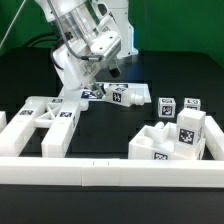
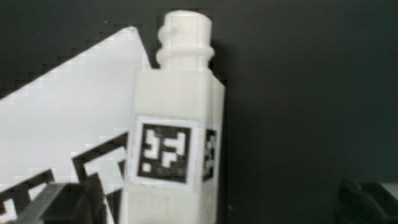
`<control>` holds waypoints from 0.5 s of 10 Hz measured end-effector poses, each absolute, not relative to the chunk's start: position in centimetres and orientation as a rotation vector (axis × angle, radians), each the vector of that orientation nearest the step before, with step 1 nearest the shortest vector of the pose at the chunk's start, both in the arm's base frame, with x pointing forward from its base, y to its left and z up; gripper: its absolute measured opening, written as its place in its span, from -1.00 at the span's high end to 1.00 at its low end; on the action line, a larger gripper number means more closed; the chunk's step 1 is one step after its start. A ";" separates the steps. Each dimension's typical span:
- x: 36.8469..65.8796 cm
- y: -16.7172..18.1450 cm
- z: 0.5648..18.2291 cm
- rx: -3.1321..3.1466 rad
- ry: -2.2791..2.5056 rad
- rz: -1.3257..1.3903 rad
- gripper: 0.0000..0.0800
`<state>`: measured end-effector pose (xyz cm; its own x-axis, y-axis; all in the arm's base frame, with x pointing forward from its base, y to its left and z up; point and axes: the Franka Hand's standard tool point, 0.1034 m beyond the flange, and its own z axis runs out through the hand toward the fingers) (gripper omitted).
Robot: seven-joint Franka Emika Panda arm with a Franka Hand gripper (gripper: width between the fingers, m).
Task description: Assemble chair
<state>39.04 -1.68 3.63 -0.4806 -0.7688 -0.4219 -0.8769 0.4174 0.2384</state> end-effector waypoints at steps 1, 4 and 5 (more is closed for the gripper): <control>39.0 -1.8 3.6 -1.442 2.422 0.629 -0.62; 38.2 -2.3 3.3 -1.370 2.342 0.716 -0.62; 38.0 -1.9 3.1 -1.343 2.309 0.771 -0.62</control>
Offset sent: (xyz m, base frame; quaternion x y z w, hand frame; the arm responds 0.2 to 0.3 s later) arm -0.0084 0.0105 -0.0029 -0.0232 -0.1136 0.0305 0.9928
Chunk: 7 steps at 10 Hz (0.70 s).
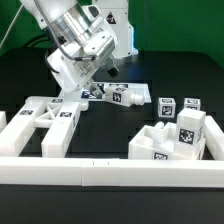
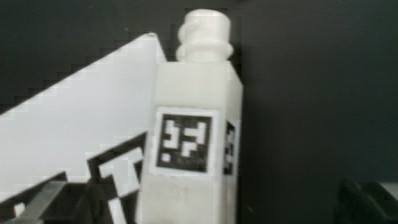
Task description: Assemble chair
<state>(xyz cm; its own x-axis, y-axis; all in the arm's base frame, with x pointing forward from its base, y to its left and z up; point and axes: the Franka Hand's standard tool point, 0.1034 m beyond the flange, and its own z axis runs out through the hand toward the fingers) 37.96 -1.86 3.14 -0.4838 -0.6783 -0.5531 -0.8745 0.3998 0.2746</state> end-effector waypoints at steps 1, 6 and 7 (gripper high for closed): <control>38.2 -1.7 2.8 -1.303 2.298 0.812 -0.62; 38.3 0.0 1.0 -1.346 2.327 0.840 -0.62; 38.2 0.2 1.0 -1.350 2.325 0.843 -0.62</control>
Offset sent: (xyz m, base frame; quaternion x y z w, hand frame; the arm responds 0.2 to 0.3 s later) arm 0.0076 0.0177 -0.0183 -0.0185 0.0225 0.0088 0.9995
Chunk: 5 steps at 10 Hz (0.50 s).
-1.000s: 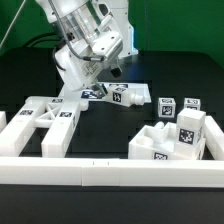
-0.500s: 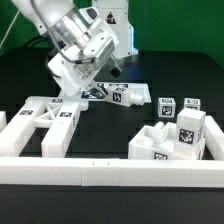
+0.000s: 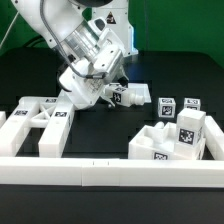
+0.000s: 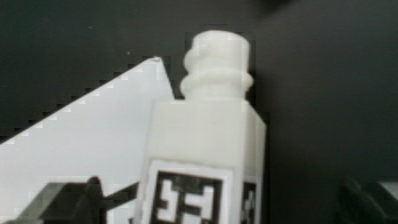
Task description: Assemble chair
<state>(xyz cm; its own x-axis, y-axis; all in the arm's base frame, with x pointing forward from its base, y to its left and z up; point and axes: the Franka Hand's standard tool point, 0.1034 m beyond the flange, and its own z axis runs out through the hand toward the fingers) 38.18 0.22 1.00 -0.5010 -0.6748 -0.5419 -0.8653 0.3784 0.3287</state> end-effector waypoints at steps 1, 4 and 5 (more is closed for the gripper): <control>38.1 0.3 1.0 -1.350 2.325 0.845 -0.62; 37.9 0.2 1.0 -1.356 2.320 0.844 -0.62; 37.9 0.2 1.0 -1.355 2.322 0.845 -0.62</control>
Offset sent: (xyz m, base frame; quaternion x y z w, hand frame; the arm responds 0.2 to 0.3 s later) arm -0.0123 -0.0039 -0.0078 -0.0102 0.0167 -0.0138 0.9997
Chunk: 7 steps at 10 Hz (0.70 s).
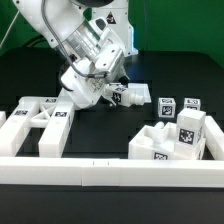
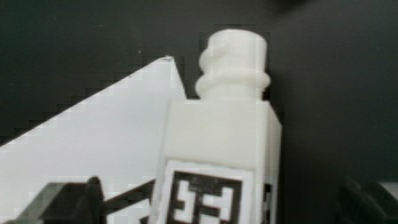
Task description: Assemble chair
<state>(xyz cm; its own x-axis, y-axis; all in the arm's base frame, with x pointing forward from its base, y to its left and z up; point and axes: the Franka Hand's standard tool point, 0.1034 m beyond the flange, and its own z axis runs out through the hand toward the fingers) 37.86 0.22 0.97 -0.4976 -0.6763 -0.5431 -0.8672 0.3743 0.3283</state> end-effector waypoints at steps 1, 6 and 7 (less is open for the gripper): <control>37.7 0.2 0.8 -1.354 2.328 0.847 -0.62; 37.7 0.2 0.6 -1.342 2.364 0.853 0.32; 38.1 -0.7 1.0 -1.342 2.337 0.853 0.32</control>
Offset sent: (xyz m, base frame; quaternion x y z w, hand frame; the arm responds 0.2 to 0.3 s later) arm 0.0020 0.0043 -0.0071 -0.0220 0.0268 0.0164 0.9993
